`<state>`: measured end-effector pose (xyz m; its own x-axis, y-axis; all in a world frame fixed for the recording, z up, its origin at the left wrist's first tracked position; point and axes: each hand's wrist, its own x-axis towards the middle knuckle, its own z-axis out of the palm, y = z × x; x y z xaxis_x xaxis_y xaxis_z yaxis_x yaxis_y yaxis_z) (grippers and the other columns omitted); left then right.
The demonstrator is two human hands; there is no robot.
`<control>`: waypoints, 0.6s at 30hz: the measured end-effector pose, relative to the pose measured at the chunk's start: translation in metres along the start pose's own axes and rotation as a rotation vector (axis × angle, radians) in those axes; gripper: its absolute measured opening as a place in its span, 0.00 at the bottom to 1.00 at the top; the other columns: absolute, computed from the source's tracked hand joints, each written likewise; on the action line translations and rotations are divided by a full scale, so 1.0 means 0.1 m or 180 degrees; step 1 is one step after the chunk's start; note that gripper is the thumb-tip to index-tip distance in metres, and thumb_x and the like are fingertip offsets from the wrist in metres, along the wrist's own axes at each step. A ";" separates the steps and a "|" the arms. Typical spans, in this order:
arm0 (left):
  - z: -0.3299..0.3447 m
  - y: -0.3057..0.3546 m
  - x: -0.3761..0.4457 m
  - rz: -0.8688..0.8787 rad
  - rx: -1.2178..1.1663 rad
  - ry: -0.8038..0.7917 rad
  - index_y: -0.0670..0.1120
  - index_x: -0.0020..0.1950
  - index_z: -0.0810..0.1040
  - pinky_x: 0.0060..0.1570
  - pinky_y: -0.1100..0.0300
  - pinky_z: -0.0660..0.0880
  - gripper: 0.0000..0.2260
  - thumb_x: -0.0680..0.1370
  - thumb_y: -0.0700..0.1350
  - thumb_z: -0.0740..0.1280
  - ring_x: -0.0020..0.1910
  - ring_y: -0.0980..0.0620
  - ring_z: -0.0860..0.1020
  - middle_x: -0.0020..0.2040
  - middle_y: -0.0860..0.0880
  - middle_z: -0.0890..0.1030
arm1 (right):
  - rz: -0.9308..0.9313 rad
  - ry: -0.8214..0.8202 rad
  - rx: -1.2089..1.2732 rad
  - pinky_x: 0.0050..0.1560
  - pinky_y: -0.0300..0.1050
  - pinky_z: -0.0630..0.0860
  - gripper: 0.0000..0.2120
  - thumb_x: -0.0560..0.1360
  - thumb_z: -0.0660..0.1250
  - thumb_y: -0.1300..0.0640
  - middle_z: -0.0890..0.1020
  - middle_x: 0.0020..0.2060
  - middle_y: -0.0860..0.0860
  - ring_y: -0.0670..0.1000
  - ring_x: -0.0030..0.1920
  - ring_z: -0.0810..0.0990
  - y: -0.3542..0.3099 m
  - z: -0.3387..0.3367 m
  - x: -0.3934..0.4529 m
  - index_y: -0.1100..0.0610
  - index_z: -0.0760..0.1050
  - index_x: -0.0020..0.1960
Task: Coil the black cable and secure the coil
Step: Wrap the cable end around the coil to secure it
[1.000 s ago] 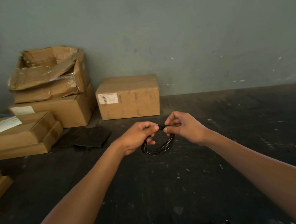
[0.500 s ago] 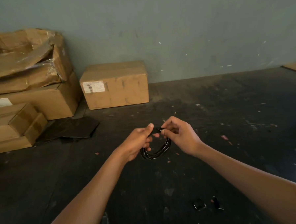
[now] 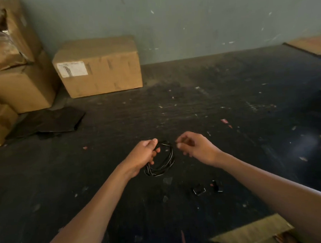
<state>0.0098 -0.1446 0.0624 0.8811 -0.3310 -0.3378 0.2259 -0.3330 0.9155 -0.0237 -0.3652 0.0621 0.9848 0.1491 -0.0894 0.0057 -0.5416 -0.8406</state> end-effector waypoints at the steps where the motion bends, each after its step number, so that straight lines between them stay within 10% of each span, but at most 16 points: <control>1: 0.03 -0.08 -0.01 -0.0009 0.0045 0.0047 0.45 0.48 0.78 0.37 0.59 0.71 0.15 0.85 0.51 0.56 0.29 0.59 0.69 0.30 0.56 0.72 | 0.0130 -0.0153 -0.0322 0.41 0.38 0.75 0.05 0.77 0.69 0.53 0.81 0.41 0.45 0.42 0.39 0.80 0.13 -0.01 -0.06 0.44 0.76 0.49; 7: 0.21 -0.44 -0.09 -0.0144 0.0410 0.0135 0.42 0.48 0.79 0.39 0.55 0.70 0.18 0.85 0.51 0.55 0.34 0.53 0.69 0.35 0.49 0.71 | 0.0655 -0.1508 -0.1543 0.43 0.38 0.71 0.09 0.75 0.70 0.51 0.77 0.43 0.42 0.42 0.42 0.77 0.62 0.17 -0.40 0.47 0.74 0.54; 18: 0.23 -0.55 -0.10 -0.0050 0.0523 0.0554 0.55 0.54 0.70 0.35 0.56 0.72 0.03 0.84 0.50 0.57 0.34 0.52 0.72 0.38 0.49 0.74 | 0.0587 -0.1493 -0.1683 0.44 0.38 0.73 0.09 0.77 0.67 0.57 0.75 0.43 0.41 0.44 0.44 0.79 0.69 0.31 -0.36 0.47 0.74 0.56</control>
<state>-0.0212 -0.1428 0.0106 0.9396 -0.1722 -0.2958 0.1820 -0.4808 0.8578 -0.0640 -0.3827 -0.0094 0.8005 0.2915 -0.5236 0.0469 -0.9015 -0.4301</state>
